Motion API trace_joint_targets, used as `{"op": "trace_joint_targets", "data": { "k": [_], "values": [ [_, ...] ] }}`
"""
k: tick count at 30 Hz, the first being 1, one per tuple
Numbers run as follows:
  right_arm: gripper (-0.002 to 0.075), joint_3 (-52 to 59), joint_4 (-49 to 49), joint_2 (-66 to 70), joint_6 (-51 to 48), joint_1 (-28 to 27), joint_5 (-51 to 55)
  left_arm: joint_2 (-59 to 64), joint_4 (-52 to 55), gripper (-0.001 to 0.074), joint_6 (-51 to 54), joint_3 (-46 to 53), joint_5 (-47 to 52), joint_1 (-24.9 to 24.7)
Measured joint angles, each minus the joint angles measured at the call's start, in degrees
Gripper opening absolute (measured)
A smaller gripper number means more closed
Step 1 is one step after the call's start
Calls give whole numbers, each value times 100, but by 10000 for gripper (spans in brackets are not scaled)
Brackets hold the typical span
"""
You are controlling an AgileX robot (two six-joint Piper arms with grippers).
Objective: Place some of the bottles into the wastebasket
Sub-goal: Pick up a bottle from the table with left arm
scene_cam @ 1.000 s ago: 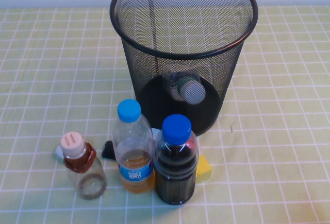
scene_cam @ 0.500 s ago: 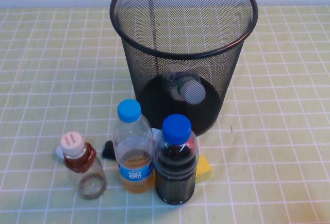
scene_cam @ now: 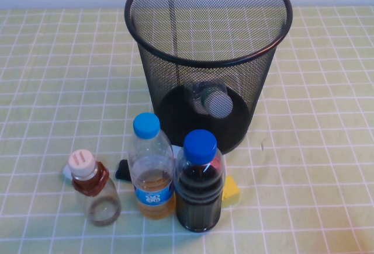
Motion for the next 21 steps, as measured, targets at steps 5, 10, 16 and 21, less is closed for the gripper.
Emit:
{"op": "trace_joint_targets", "data": {
  "k": [5, 10, 16, 21],
  "values": [
    [-7, 0, 0, 0, 0, 0, 0, 760, -1064, -1, 659, -76, 646, -68],
    [-7, 0, 0, 0, 0, 0, 0, 1847, -1239, -1, 1040, -435, 1668, -410],
    [-7, 0, -1, 0, 0, 0, 0, 2954, -1523, -1, 1404, -715, 2277, -807],
    [-7, 0, -1, 0, 0, 0, 0, 3454, -1630, -1, 1467, -736, 2102, -963]
  ]
}}
